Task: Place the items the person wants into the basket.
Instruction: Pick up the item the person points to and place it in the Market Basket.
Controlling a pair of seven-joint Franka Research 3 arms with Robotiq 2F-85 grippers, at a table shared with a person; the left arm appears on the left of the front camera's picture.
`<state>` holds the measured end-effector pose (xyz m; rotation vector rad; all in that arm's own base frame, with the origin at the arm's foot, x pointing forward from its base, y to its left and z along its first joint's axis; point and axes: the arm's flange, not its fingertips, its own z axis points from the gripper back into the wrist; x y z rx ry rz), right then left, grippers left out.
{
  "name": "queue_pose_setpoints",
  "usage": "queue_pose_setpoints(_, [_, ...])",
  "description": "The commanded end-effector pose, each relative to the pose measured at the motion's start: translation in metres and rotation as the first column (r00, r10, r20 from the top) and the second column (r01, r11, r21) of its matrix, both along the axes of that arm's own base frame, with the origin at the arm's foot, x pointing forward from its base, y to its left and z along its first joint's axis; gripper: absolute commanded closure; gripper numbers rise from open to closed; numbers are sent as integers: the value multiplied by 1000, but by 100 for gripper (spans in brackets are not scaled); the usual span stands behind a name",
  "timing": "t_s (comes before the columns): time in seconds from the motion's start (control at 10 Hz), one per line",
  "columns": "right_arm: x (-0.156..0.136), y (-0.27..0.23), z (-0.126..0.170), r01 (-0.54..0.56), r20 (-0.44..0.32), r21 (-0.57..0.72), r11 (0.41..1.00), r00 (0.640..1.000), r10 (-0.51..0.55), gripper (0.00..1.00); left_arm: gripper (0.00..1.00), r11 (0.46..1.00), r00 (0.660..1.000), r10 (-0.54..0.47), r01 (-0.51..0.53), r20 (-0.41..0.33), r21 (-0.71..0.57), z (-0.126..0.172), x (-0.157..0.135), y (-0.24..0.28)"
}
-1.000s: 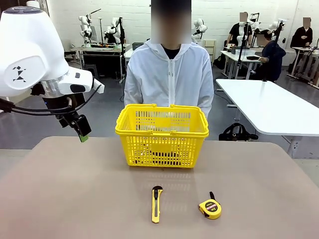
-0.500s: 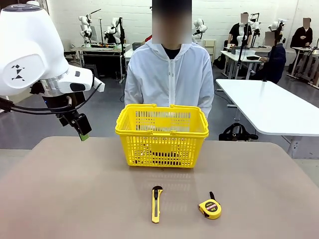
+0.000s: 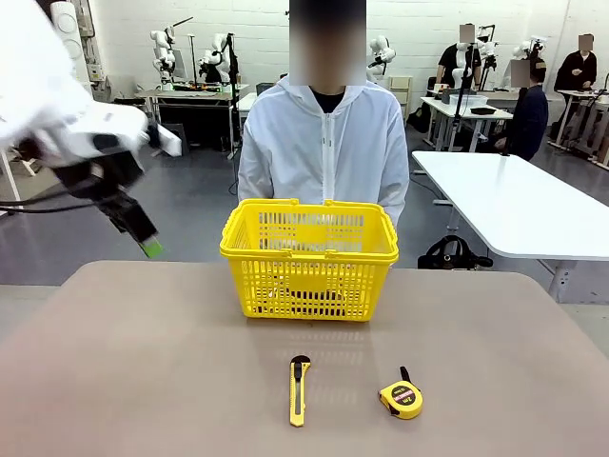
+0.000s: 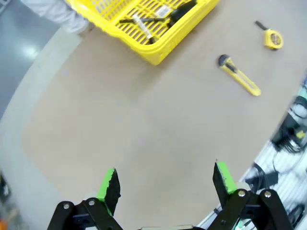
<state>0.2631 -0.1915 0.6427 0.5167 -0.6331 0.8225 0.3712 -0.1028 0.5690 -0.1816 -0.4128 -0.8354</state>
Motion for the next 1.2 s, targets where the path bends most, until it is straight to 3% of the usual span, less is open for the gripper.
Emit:
queue_pose_setpoints(0.0, [1,1,1,-13,19,30,999,1000,12,0,0,903,933,-351,317,-72,-291,35,-25,80])
queue_pose_setpoints(0.1, [1,1,1,-13,19,30,999,1000,12,0,0,831,892,-451,405,-34,-382,48,-34,115])
queue_pose_setpoints(0.5, [1,1,1,-13,19,30,999,1000,12,0,0,775,909,-387,410,153,-481,41,-69,215])
queue_pose_setpoints(0.8, [1,1,1,-13,19,30,999,1000,12,0,0,807,942,-273,334,193,-487,40,-83,252])
queue_pose_setpoints(1.1, [1,1,1,-13,19,30,999,1000,12,0,0,881,979,-164,200,118,-429,44,-83,245])
